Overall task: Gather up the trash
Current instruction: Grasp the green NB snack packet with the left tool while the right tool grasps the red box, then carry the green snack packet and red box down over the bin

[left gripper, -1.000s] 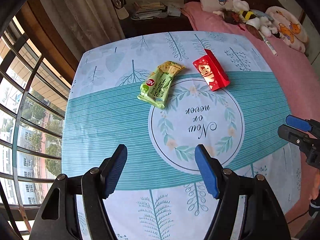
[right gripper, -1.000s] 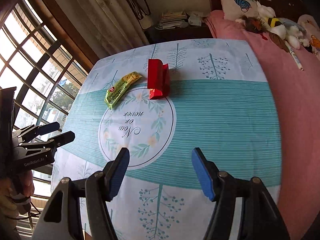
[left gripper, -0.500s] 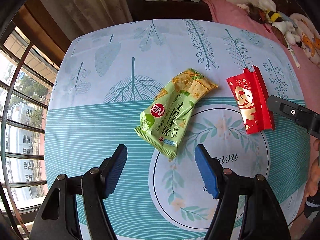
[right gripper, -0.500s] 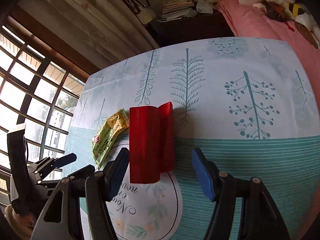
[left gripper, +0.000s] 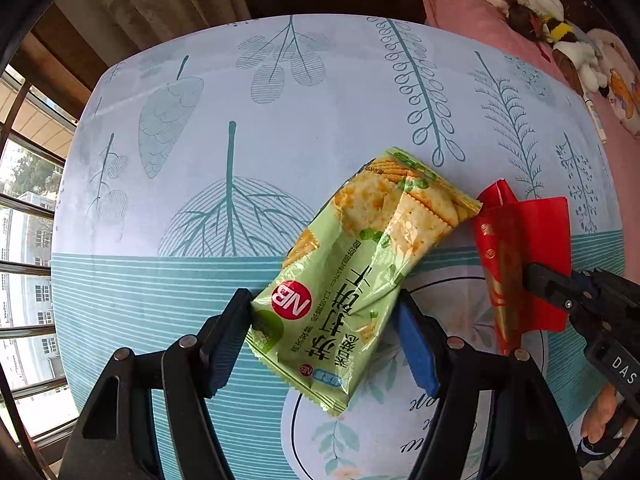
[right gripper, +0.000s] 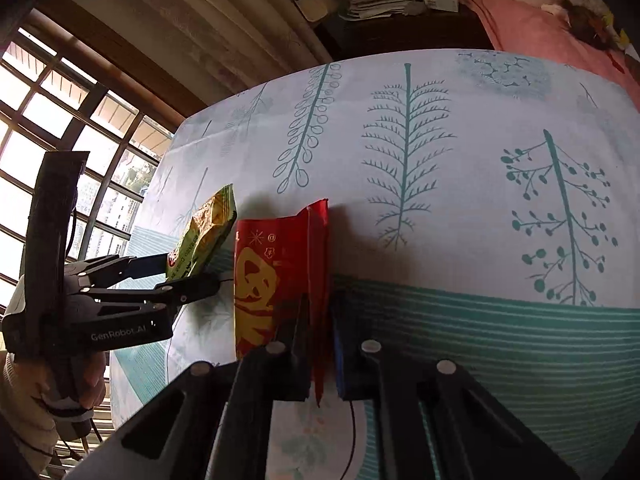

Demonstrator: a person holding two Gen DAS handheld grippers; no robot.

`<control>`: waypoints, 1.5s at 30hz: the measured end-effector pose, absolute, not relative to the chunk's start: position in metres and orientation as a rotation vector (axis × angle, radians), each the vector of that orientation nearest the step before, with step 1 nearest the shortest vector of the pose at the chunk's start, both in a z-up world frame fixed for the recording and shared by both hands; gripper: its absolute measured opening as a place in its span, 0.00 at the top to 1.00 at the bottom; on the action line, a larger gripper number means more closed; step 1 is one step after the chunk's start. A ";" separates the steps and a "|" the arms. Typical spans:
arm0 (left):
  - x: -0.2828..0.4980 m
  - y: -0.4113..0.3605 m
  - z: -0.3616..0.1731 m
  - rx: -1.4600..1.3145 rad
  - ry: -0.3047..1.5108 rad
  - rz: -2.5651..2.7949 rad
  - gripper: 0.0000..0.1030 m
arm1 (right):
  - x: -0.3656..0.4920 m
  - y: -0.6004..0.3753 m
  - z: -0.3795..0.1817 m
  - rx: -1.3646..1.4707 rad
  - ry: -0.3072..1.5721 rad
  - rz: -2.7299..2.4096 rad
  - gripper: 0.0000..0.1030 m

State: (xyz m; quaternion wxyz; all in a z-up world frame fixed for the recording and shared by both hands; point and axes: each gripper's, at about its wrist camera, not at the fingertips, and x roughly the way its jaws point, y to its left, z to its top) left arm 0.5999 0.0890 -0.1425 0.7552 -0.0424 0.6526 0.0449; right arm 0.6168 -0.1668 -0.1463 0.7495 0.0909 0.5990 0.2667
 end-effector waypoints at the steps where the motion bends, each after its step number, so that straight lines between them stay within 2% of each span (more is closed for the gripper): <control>1: 0.603 0.088 -0.143 -0.086 1.423 0.094 0.33 | 0.617 -0.169 -0.147 0.208 1.311 0.588 0.93; 6: 0.613 0.084 -0.145 -0.075 1.419 0.077 0.34 | 0.613 -0.171 -0.145 0.184 1.299 0.592 0.93; 8: 0.611 0.081 -0.143 -0.067 1.403 0.071 0.47 | 0.612 -0.171 -0.144 0.176 1.295 0.588 0.93; 11: 0.606 0.076 -0.141 -0.058 1.394 0.069 0.61 | 0.611 -0.171 -0.144 0.184 1.299 0.581 0.94; 13: 0.595 0.074 -0.138 -0.057 1.384 0.067 0.65 | 0.607 -0.174 -0.143 0.186 1.301 0.574 0.94; 16: 0.579 0.068 -0.134 -0.054 1.360 0.057 0.79 | 0.599 -0.182 -0.141 0.193 1.301 0.559 0.94; 17: 0.576 0.071 -0.135 -0.065 1.360 0.049 0.88 | 0.595 -0.184 -0.141 0.196 1.300 0.555 0.95; 18: 0.571 0.070 -0.135 -0.080 1.368 0.042 0.90 | 0.592 -0.187 -0.139 0.200 1.298 0.552 0.95; 32: 0.466 0.049 -0.113 -0.138 1.364 -0.019 0.90 | 0.514 -0.215 -0.116 0.275 1.282 0.496 0.95; 45: 0.307 0.036 -0.068 -0.060 1.299 -0.150 0.90 | 0.351 -0.196 -0.086 0.256 1.264 0.401 0.95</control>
